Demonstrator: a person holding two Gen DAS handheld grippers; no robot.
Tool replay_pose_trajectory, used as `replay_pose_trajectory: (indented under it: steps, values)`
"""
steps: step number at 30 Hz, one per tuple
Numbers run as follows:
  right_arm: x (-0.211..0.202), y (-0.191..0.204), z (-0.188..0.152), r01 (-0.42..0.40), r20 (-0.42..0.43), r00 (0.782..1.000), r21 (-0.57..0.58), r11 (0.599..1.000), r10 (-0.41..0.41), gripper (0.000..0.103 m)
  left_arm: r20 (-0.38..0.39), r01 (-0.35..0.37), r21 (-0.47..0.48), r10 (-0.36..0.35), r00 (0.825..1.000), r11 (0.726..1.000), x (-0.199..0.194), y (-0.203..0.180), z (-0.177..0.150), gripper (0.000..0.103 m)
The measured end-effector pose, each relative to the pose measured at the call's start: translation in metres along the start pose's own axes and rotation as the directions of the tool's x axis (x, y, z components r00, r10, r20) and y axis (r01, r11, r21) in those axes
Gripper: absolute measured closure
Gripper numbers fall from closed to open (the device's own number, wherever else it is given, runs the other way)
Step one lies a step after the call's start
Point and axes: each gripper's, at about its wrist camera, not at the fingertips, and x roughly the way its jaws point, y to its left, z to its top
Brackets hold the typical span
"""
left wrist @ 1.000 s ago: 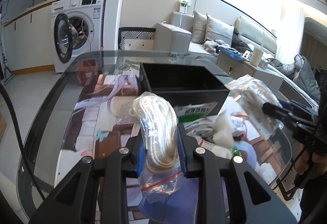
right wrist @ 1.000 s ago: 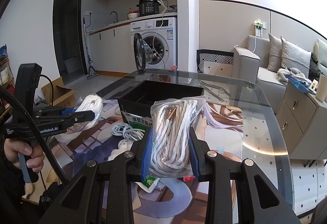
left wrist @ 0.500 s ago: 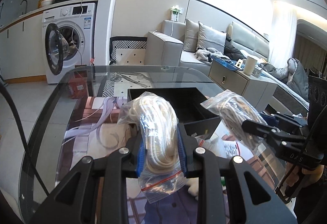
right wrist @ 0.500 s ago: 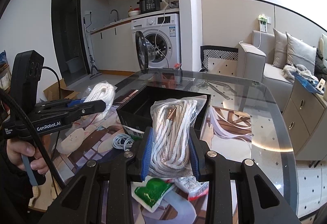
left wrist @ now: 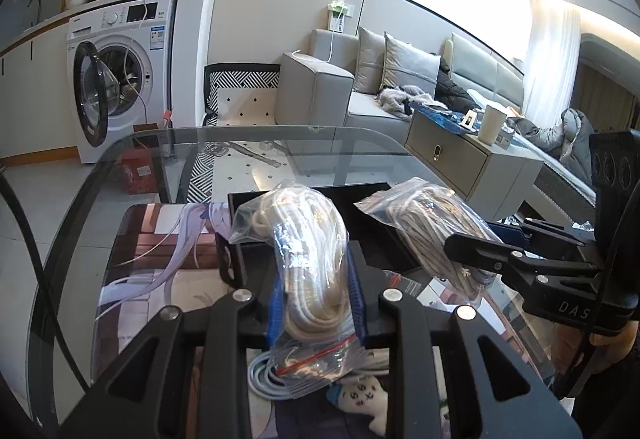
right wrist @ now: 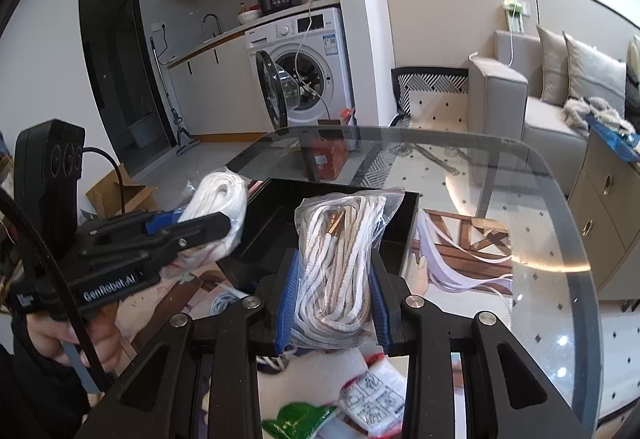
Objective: Organize soft objects
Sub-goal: 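Lower both bagged coils into the black box and open both grippers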
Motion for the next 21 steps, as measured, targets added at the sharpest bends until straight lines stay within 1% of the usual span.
replay_pose_trajectory:
  steps: [8,9,10,11,12,15,17,18,19,20,21]
  values:
    - [0.028,-0.011,0.019,0.002,-0.083,0.997,0.073,0.997,0.004,0.071,-0.038,-0.012,0.007,0.013,0.999,1.000,0.024,0.003,0.007,0.076]
    - [0.033,-0.012,0.022,-0.001,-0.091,0.996,0.084,0.996,0.008,0.069,-0.043,-0.013,0.007,0.014,0.999,1.000,0.027,0.003,0.008,0.075]
    - [0.037,-0.013,0.024,-0.009,-0.091,0.996,0.088,0.996,0.017,0.061,-0.039,-0.015,0.008,0.016,0.999,1.000,0.028,0.004,0.009,0.072]
    - [0.038,-0.015,0.025,0.002,-0.088,0.996,0.090,0.996,0.006,0.056,-0.029,-0.018,0.006,0.018,0.999,1.000,0.027,0.003,0.008,0.069]
    - [0.038,-0.015,0.028,0.020,-0.078,0.997,0.083,0.996,-0.013,0.052,-0.028,-0.024,0.007,0.024,0.999,1.000,0.027,0.002,0.008,0.062]
    - [0.031,-0.013,0.029,0.041,-0.052,0.998,0.054,0.998,-0.038,0.051,-0.023,-0.023,0.023,0.023,0.999,0.999,0.024,0.002,0.008,0.048]
    - [0.025,-0.013,0.026,0.046,-0.041,0.998,0.042,0.998,-0.045,0.050,-0.020,-0.030,0.033,0.030,0.999,0.999,0.022,0.001,0.007,0.046]
    - [0.022,-0.014,0.024,0.051,-0.037,0.998,0.042,0.998,-0.049,0.045,-0.023,-0.037,0.039,0.038,0.999,0.999,0.021,0.001,0.006,0.041]
    - [0.018,-0.015,0.022,0.053,-0.031,0.998,0.044,0.998,-0.052,0.041,-0.023,-0.043,0.042,0.044,0.999,0.998,0.020,0.001,0.005,0.028]
    - [0.013,-0.015,0.020,0.054,-0.020,0.998,0.047,0.997,-0.053,0.033,-0.020,-0.046,0.041,0.047,0.999,0.998,0.019,0.000,0.005,0.021]
    - [0.008,-0.016,0.017,0.053,-0.010,0.999,0.050,0.997,-0.053,0.026,-0.010,-0.047,0.036,0.047,0.999,0.998,0.015,0.001,0.004,0.008]
